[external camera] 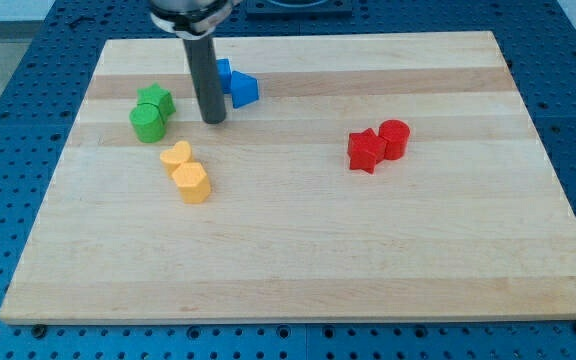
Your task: Separate the blue cube and blue triangle
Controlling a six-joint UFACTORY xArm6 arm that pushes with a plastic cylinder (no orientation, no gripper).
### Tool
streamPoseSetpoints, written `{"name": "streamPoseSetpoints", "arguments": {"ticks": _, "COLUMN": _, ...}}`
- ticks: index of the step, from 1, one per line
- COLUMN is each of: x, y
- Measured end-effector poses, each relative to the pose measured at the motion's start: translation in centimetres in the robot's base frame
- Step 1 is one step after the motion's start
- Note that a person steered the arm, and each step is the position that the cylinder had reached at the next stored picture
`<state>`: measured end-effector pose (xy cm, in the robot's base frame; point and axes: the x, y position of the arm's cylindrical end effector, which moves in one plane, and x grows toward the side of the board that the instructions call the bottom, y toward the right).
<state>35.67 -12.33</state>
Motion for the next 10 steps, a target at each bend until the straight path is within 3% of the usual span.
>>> {"name": "streamPoseSetpoints", "arguments": {"ticks": 4, "x": -5.0, "y": 12.6}}
{"name": "streamPoseSetpoints", "arguments": {"ticks": 5, "x": -3.3, "y": 12.8}}
{"name": "streamPoseSetpoints", "arguments": {"ticks": 7, "x": -2.4, "y": 4.7}}
{"name": "streamPoseSetpoints", "arguments": {"ticks": 8, "x": -3.5, "y": 4.1}}
{"name": "streamPoseSetpoints", "arguments": {"ticks": 10, "x": -7.8, "y": 8.9}}
